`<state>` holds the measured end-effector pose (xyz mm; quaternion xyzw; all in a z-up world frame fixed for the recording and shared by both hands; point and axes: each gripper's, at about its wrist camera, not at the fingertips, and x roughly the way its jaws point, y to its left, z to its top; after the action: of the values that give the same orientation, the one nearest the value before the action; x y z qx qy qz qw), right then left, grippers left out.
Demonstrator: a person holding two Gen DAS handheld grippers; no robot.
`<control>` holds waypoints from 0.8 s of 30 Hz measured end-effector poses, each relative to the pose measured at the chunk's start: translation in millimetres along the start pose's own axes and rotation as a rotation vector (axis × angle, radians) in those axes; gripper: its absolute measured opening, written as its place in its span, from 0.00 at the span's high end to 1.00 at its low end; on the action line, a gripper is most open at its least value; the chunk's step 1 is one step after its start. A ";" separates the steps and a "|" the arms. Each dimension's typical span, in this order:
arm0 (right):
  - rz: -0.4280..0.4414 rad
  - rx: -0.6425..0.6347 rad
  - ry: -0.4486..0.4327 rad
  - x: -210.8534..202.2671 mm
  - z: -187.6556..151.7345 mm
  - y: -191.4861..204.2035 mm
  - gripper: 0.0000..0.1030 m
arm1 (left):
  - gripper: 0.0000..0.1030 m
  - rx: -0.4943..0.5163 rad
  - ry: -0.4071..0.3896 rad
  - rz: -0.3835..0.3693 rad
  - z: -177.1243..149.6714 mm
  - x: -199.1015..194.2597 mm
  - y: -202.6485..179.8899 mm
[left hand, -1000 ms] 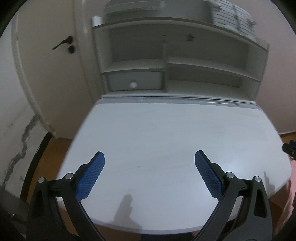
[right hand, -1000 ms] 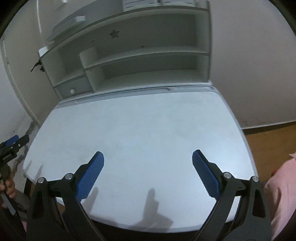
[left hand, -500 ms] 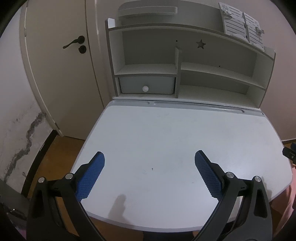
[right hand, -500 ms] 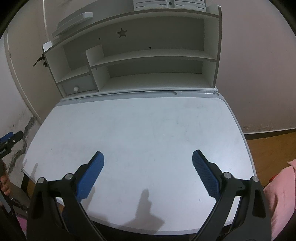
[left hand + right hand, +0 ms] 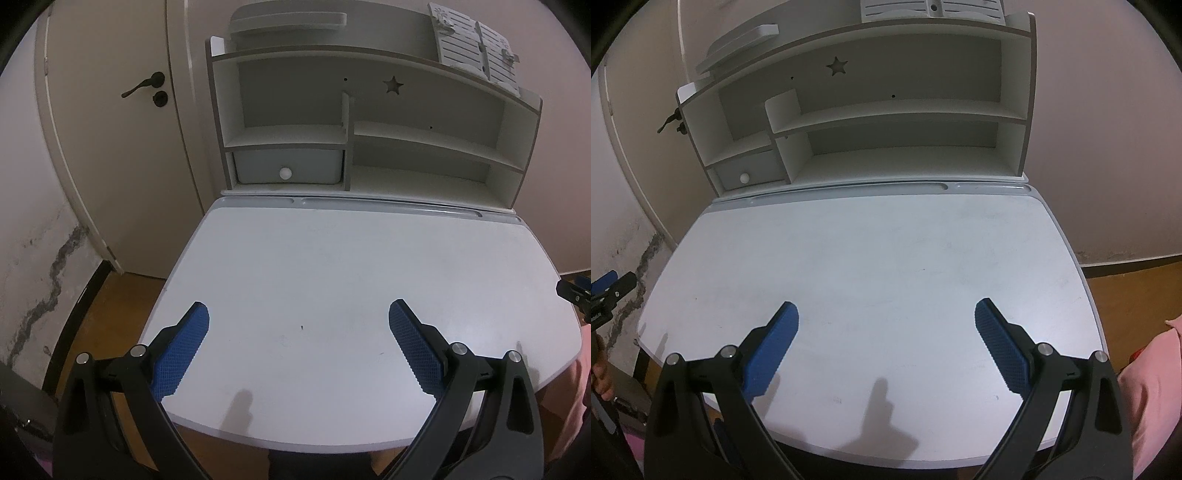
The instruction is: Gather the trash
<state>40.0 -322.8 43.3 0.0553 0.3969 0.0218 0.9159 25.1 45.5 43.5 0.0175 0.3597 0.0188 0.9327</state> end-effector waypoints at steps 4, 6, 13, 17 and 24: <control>0.001 -0.006 0.000 1.1 0.4 4.9 0.10 | 0.08 -0.009 0.001 -0.001 -0.8 2.7 4.1; 0.001 -0.009 0.002 2.2 0.1 6.2 0.10 | 0.08 -0.012 0.005 -0.001 -0.8 4.8 6.4; -0.005 -0.006 0.006 4.7 0.7 7.7 0.10 | 0.08 -0.017 0.009 -0.002 -2.7 7.6 7.3; -0.013 -0.013 -0.003 4.3 0.8 8.5 0.10 | 0.08 -0.018 0.018 -0.002 -3.9 9.9 7.8; -0.014 -0.011 -0.002 6.7 1.7 9.6 0.10 | 0.08 -0.010 0.027 -0.001 -4.3 15.4 6.6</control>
<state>45.9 -312.8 40.7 0.0476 0.3964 0.0175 0.9167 33.5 52.9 30.3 0.0123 0.3723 0.0206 0.9278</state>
